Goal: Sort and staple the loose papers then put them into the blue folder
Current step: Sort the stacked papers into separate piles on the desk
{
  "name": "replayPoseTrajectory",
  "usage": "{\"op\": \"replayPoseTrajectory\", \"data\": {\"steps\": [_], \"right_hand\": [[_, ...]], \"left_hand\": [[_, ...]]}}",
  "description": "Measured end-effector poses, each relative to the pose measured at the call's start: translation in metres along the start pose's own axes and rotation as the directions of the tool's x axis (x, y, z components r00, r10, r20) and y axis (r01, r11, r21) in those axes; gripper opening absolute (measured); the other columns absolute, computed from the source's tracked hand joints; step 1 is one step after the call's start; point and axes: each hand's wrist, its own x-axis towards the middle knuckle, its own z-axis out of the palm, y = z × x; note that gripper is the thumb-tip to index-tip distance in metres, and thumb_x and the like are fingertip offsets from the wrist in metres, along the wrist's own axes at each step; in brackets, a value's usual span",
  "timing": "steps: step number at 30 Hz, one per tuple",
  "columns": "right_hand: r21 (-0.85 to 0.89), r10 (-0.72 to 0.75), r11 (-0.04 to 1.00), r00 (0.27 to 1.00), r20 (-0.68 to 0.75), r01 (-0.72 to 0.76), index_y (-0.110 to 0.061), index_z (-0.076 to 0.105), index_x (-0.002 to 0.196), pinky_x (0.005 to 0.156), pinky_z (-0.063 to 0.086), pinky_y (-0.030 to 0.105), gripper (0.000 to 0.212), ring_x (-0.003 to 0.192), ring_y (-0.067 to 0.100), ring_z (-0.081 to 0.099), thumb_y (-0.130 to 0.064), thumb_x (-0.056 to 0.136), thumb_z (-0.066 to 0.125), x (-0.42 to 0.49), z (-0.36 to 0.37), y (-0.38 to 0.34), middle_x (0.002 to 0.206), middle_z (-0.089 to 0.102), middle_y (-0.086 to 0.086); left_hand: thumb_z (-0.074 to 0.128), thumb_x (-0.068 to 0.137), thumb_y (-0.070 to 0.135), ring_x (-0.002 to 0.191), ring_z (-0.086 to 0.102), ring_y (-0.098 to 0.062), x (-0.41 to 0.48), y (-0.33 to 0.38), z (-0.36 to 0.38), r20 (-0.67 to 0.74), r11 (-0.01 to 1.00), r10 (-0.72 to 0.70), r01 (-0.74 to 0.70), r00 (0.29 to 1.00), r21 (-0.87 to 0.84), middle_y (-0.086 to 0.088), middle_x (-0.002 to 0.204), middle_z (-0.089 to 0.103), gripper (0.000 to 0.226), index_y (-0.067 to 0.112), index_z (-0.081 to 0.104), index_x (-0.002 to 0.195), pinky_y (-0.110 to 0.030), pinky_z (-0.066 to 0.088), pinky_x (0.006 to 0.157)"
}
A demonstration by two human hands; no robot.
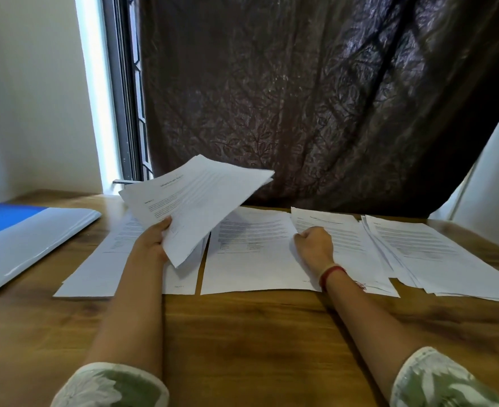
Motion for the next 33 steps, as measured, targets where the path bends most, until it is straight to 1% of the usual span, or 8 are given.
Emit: {"op": "replayPoseTrajectory", "data": {"steps": [3, 9, 14, 18, 22, 25, 28, 33], "right_hand": [[-0.060, -0.041, 0.997, 0.999, 0.027, 0.042, -0.008, 0.057, 0.085, 0.055, 0.032, 0.015, 0.022, 0.070, 0.013, 0.050, -0.027, 0.097, 0.054, -0.003, 0.001, -0.001, 0.079, 0.053, 0.003], [-0.168, -0.155, 0.975, 0.987, -0.040, 0.146, -0.010, 0.065, 0.097, 0.083, 0.049, 0.030, 0.037, 0.088, 0.020, 0.060, -0.043, 0.098, 0.048, 0.000, -0.005, 0.004, 0.095, 0.062, 0.005], [0.271, -0.106, 0.955, 0.993, -0.058, 0.118, -0.013, 0.061, 0.084, 0.078, 0.050, 0.028, 0.030, 0.076, 0.012, 0.057, -0.034, 0.100, 0.048, 0.003, -0.020, 0.001, 0.084, 0.061, 0.003], [0.537, 0.036, 0.830, 0.975, 0.219, -0.151, -0.018, 0.064, 0.096, 0.088, 0.055, 0.032, 0.031, 0.090, 0.019, 0.067, -0.047, 0.093, 0.056, -0.002, -0.020, -0.012, 0.096, 0.069, 0.002], [0.584, -0.064, 0.785, 0.909, 0.411, -0.209, -0.015, 0.065, 0.105, 0.090, 0.056, 0.042, 0.031, 0.096, 0.022, 0.070, -0.035, 0.083, 0.074, -0.013, -0.012, -0.018, 0.102, 0.073, 0.001], [0.607, -0.045, 0.769, 0.932, 0.361, -0.198, -0.007, 0.064, 0.098, 0.076, 0.058, 0.035, 0.024, 0.087, 0.021, 0.071, -0.018, 0.081, 0.077, -0.021, -0.011, -0.021, 0.097, 0.074, 0.005], [0.581, 0.003, 0.794, 0.957, 0.291, -0.179, -0.004, 0.064, 0.091, 0.062, 0.052, 0.026, 0.021, 0.079, 0.020, 0.069, -0.017, 0.082, 0.076, -0.023, -0.011, -0.021, 0.091, 0.072, 0.005], [0.549, 0.036, 0.816, 0.963, 0.267, -0.182, -0.010, 0.062, 0.077, 0.086, 0.057, 0.043, 0.018, 0.086, 0.025, 0.070, -0.022, 0.089, 0.069, -0.019, -0.007, -0.018, 0.090, 0.073, 0.005]], "left_hand": [[0.074, 0.084, 0.023, 0.097, 0.067, -0.027, 0.011, 0.002, -0.007, 0.042, 0.995, -0.043, 0.047, 0.998, -0.084, -0.007, 0.113, 0.067, 0.034, 0.026, 0.058, 0.114, -0.049, 0.055, 0.087], [0.083, 0.073, 0.024, 0.102, 0.070, -0.031, 0.023, 0.000, -0.020, 0.150, 1.000, -0.028, 0.027, 0.988, 0.012, -0.007, 0.116, 0.071, 0.052, 0.026, 0.060, 0.120, -0.056, 0.053, 0.089], [0.077, 0.070, 0.020, 0.103, 0.068, -0.032, 0.010, 0.010, -0.004, 0.289, 0.994, -0.053, 0.021, 0.956, 0.111, -0.012, 0.113, 0.071, 0.054, 0.017, 0.061, 0.121, -0.050, 0.058, 0.080], [0.071, 0.074, 0.019, 0.098, 0.070, -0.031, 0.002, 0.013, 0.011, 0.350, 0.990, -0.072, 0.023, 0.934, 0.140, -0.014, 0.114, 0.071, 0.051, 0.012, 0.061, 0.123, -0.042, 0.061, 0.070], [0.067, 0.085, 0.013, 0.093, 0.072, -0.030, -0.003, 0.009, 0.019, 0.350, 0.988, -0.070, 0.017, 0.934, 0.152, -0.016, 0.113, 0.071, 0.038, 0.010, 0.061, 0.122, -0.039, 0.061, 0.067], [0.061, 0.092, 0.010, 0.081, 0.074, -0.025, -0.009, 0.009, 0.023, 0.343, 0.982, -0.079, 0.014, 0.936, 0.189, -0.012, 0.101, 0.074, 0.026, 0.010, 0.062, 0.118, -0.035, 0.060, 0.058], [0.060, 0.093, 0.010, 0.077, 0.074, -0.025, -0.011, 0.008, 0.027, 0.344, 0.977, -0.099, 0.025, 0.934, 0.214, -0.012, 0.099, 0.074, 0.026, 0.010, 0.062, 0.119, -0.034, 0.059, 0.056], [0.062, 0.093, 0.011, 0.086, 0.073, -0.028, -0.010, 0.005, 0.026, 0.347, 0.978, -0.090, 0.017, 0.934, 0.210, -0.016, 0.111, 0.071, 0.032, 0.009, 0.060, 0.124, -0.038, 0.060, 0.060]]}}
